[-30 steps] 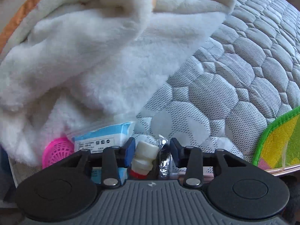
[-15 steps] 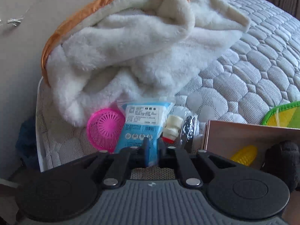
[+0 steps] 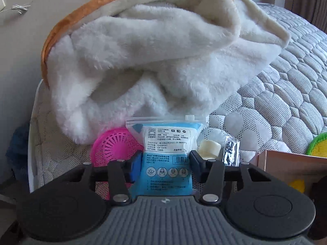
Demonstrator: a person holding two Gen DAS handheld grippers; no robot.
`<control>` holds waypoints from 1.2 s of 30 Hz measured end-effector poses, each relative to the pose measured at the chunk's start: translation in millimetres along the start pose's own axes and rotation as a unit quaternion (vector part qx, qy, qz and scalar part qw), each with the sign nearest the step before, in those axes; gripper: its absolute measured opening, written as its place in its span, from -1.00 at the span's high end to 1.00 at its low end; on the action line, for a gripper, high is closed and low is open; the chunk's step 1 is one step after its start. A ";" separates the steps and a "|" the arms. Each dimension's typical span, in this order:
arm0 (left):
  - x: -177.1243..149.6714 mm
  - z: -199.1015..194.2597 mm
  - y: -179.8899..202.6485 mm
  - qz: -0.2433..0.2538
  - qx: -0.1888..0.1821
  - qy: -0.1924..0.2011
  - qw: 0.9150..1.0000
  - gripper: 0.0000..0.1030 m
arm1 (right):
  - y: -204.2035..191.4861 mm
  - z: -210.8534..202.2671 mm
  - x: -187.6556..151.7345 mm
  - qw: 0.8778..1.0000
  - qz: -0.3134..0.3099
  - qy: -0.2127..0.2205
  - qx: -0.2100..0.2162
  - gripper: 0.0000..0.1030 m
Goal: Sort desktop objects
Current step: 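Grasp the blue wipes packet with the right gripper beside the white bottle, then set the blue packet down by the left gripper and grasp the white bottle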
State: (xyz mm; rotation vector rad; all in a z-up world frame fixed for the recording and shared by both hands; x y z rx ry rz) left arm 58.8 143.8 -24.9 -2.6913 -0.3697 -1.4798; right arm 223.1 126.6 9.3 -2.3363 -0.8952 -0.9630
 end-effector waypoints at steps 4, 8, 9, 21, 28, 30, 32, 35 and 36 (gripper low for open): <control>0.4 -18.5 14.9 0.039 -0.046 0.024 0.998 -1.00 | -1.1 -54.9 5.5 0.999 0.003 0.035 0.011 0.07; -4.9 -32.2 21.8 0.052 -0.056 0.028 0.997 -1.00 | -9.3 -116.6 -8.1 0.997 -0.001 0.068 0.030 0.07; -6.1 -37.2 24.8 0.050 -0.060 0.030 0.996 -1.00 | -11.2 -131.7 -14.9 0.997 -0.002 0.074 0.032 0.07; -14.8 -67.9 69.8 0.060 -0.073 0.045 0.995 -1.00 | -18.0 -212.1 -142.0 0.998 -0.011 0.049 0.047 -0.01; -27.9 -68.8 79.0 0.001 -0.031 0.039 0.999 -1.00 | -17.8 -166.1 -73.3 0.996 -0.046 0.068 0.024 0.17; -32.7 -65.5 79.0 0.011 -0.023 0.028 0.999 -1.00 | -16.4 -131.2 -51.0 0.996 -0.068 0.055 0.007 0.26; -36.1 -63.2 76.5 0.021 -0.018 0.027 0.999 -1.00 | -11.5 -93.9 -30.9 0.996 -0.079 0.040 -0.015 0.39; -38.1 -56.2 69.0 0.013 -0.025 0.023 0.999 -1.00 | -1.3 -42.1 -6.9 0.997 -0.067 0.019 -0.037 0.43; -38.5 -52.3 65.8 0.007 -0.028 0.020 0.999 -1.00 | 3.6 -26.5 -2.2 0.997 -0.061 0.012 -0.046 0.43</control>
Point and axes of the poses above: each gripper's, at about its wrist camera, not at the fingertips, and z roughly the way its jaws point, y to its right, x to its top, the point moved 9 cm from there along z, roughly the way its jaws point, and after that the axes turned 15 degrees about y, right-handed, at the moved point
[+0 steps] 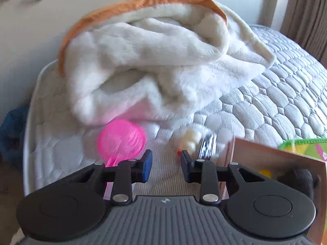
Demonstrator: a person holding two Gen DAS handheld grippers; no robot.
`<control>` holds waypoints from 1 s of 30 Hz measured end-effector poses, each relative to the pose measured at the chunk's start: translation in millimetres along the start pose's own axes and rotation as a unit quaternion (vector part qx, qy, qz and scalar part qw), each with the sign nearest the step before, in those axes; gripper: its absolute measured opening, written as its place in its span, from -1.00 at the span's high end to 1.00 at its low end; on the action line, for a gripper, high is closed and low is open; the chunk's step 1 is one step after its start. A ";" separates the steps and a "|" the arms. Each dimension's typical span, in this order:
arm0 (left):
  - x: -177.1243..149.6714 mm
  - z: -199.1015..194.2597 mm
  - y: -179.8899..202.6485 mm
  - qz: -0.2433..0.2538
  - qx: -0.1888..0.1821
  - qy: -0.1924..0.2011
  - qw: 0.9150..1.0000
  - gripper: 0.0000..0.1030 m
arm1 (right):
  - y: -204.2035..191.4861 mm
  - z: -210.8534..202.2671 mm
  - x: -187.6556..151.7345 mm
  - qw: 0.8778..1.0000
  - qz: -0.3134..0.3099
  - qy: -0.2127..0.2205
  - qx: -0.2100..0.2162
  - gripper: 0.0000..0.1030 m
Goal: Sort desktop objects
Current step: 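Set the blue packet down by the left gripper and grasp the white bottle, then lift the white bottle with the right gripper while the left grasps the blue packet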
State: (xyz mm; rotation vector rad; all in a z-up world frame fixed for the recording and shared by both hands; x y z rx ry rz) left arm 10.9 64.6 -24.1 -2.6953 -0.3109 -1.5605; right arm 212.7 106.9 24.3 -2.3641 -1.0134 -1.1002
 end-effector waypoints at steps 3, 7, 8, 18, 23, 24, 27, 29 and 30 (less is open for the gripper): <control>-3.9 10.2 -7.8 -0.018 -0.005 -0.009 1.000 -1.00 | 13.2 43.4 -3.8 0.998 -0.003 -0.040 -0.042 0.42; -3.9 10.6 -7.6 -0.018 -0.013 -0.002 1.000 -1.00 | 12.7 49.3 -13.3 0.998 -0.026 -0.032 -0.054 0.53; -3.9 9.6 -6.6 -0.015 -0.013 -0.001 1.000 -1.00 | 9.5 38.2 -12.6 0.998 -0.027 -0.020 -0.047 0.53; -1.6 -17.4 16.8 0.049 0.013 0.010 0.999 -1.00 | 3.5 -201.1 -43.4 0.992 -0.005 0.120 0.038 0.52; -6.7 -26.6 27.6 0.049 0.018 -0.011 0.999 -1.00 | 38.8 -239.9 -132.3 0.996 -0.004 0.087 -0.017 0.52; -6.4 -28.5 29.9 0.047 0.017 -0.013 0.999 -1.00 | 40.6 -241.9 -153.8 0.997 0.002 0.071 -0.014 0.52; -6.8 -32.6 36.5 0.055 0.022 -0.013 0.998 -1.00 | 36.0 -240.5 -201.0 0.999 0.002 0.049 -0.010 0.52; -7.3 -35.7 39.5 0.064 0.024 -0.013 0.998 -1.00 | 33.2 -238.4 -218.7 0.998 -0.015 0.052 -0.024 0.37; -7.0 -37.8 40.5 0.067 0.024 -0.012 0.997 -1.00 | 31.8 -237.5 -225.5 0.998 -0.025 0.052 -0.028 0.28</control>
Point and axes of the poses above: each gripper's, at about its wrist camera, not at the fingertips, and z roughly the way its jaws point, y to its right, x to its top, the point moved 9 cm from there along z, roughly the way its jaws point, and after that the axes turned 15 degrees about y, right-handed, at the moved point
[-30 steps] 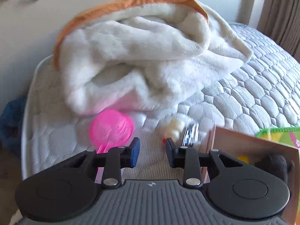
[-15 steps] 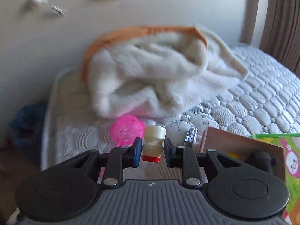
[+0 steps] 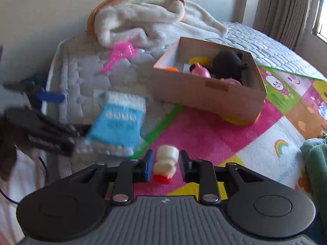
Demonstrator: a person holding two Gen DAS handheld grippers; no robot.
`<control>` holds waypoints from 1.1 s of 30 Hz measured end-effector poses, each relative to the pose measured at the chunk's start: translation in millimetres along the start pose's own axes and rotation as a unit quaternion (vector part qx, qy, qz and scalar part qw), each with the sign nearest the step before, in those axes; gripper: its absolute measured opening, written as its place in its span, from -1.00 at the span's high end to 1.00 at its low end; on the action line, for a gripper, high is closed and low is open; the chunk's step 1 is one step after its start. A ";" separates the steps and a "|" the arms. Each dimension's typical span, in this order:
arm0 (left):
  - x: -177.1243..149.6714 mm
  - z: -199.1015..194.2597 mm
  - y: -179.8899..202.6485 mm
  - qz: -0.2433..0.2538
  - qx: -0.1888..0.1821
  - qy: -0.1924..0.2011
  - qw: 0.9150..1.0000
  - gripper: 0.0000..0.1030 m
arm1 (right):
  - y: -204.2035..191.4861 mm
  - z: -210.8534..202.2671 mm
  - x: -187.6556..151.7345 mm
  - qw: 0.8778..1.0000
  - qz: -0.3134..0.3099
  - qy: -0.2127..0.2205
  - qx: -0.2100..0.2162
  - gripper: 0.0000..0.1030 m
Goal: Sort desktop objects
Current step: 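Lift the white bottle with the right gripper while the left grasps the blue packet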
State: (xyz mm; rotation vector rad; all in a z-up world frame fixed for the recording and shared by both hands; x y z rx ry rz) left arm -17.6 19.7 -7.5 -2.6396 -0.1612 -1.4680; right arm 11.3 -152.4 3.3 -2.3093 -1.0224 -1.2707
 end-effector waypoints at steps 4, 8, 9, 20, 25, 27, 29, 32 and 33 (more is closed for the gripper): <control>0.6 -2.3 1.9 0.004 0.000 0.002 1.000 -1.00 | -4.0 -8.1 -24.4 1.000 -0.026 -0.007 0.007 0.11; -0.4 -0.6 7.3 0.006 -0.005 -0.001 1.000 -1.00 | 13.7 -11.8 -23.9 0.998 -0.043 0.009 -0.043 0.01; -0.5 -0.1 8.4 0.007 -0.007 -0.002 1.000 -1.00 | 20.2 -11.2 -22.4 0.997 -0.045 0.014 -0.066 0.01; -2.1 7.2 -10.9 0.008 0.034 -0.007 0.999 -1.00 | 0.6 6.0 -8.8 0.998 0.023 0.056 -0.021 0.06; 13.6 0.7 -30.0 -0.015 0.047 0.008 0.999 -1.00 | -7.3 14.6 -5.9 0.998 0.011 0.059 -0.019 0.18; 22.7 -3.0 -26.6 -0.037 0.022 0.011 0.999 -1.00 | -6.2 16.3 -7.2 0.998 0.012 0.060 -0.023 0.18; 28.8 -3.1 -12.6 -0.052 -0.025 0.005 0.998 -1.00 | -3.4 16.3 -9.4 0.998 0.011 0.060 -0.028 0.18; 29.0 5.3 15.3 -0.049 -0.075 -0.017 0.996 -1.00 | 4.3 14.4 -13.4 0.997 0.008 0.060 -0.044 0.18; 28.8 8.0 25.0 -0.039 -0.085 -0.021 0.995 -1.00 | 7.9 13.6 -15.0 0.997 0.007 0.059 -0.051 0.18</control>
Point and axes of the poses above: each gripper's, at about its wrist camera, not at the fingertips, and z roughly the way its jaws point, y to its right, x to its top, the point moved 9 cm from there along z, roughly the way its jaws point, and after that the axes turned 15 degrees about y, right-handed, at the moved point
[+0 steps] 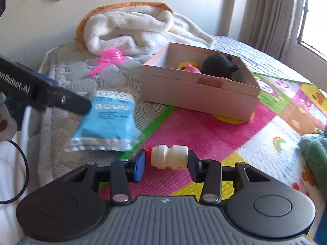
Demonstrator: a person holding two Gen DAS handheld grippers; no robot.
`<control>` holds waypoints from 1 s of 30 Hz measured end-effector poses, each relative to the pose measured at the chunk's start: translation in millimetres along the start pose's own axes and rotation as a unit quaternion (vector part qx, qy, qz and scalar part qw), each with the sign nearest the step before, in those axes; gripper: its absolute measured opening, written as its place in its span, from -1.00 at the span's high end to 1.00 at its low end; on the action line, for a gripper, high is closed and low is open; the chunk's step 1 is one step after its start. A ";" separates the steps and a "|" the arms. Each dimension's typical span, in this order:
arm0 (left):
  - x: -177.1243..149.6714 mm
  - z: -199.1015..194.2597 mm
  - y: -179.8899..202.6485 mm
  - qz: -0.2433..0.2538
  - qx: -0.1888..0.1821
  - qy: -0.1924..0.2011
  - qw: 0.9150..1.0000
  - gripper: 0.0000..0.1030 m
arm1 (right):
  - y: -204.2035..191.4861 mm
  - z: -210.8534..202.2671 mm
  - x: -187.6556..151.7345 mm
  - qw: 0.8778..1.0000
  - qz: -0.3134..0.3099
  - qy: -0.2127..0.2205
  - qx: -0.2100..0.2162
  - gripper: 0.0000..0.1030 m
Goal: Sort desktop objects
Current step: 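Lift the white bottle with the right gripper while the left grasps the blue packet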
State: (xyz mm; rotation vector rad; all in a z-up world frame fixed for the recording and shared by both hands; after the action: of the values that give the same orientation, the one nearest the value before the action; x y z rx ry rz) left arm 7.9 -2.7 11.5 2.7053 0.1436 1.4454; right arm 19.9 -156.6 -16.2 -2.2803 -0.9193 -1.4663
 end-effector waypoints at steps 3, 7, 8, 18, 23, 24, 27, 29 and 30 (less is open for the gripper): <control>-4.9 7.8 22.8 0.035 -0.028 -0.002 0.999 -1.00 | 11.2 -1.3 -5.0 1.000 0.011 -0.003 -0.017 0.18; -14.9 16.7 9.9 0.082 0.007 -0.017 0.996 -1.00 | 15.7 -0.1 -10.5 0.999 0.027 0.001 -0.023 0.13; -16.3 17.1 -0.1 0.086 0.021 -0.020 0.996 -1.00 | 15.0 1.0 -12.0 0.999 0.024 0.002 -0.026 0.13; -9.1 4.6 -88.6 0.032 0.102 -0.005 0.994 -1.00 | 2.2 8.1 -9.5 0.999 0.024 0.018 -0.040 0.13; -0.4 4.1 -55.6 0.018 0.022 0.019 0.999 -1.00 | 2.8 9.0 -8.4 0.998 0.035 0.020 -0.045 -0.05; 2.5 4.6 -48.1 0.024 0.019 0.026 0.999 -1.00 | 3.3 8.9 -8.6 0.998 0.037 0.022 -0.048 -0.08; 13.8 10.5 -32.0 0.041 0.025 0.048 0.998 -1.00 | 3.7 8.4 -11.2 0.997 0.043 0.031 -0.053 -0.15; 20.6 25.1 -27.7 0.049 0.044 0.044 0.997 -1.00 | 4.0 9.8 -11.3 0.997 0.044 0.029 -0.051 -0.22; 22.3 34.8 -27.2 0.052 0.058 0.035 0.996 -1.00 | 4.1 10.5 -10.7 0.997 0.046 0.028 -0.050 -0.24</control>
State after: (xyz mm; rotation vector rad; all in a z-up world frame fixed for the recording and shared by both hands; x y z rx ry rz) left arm 47.8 26.2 7.7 2.7931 0.0960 1.6093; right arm 27.0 -157.9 -30.0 -2.3058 -0.7303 -1.5595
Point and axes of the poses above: each gripper's, at about its wrist camera, not at the fingertips, and z roughly the way its jaws point, y to its right, x to its top, the point moved 9 cm from there along z, roughly the way its jaws point, and after that the axes turned 15 degrees about y, right-handed, at the moved point
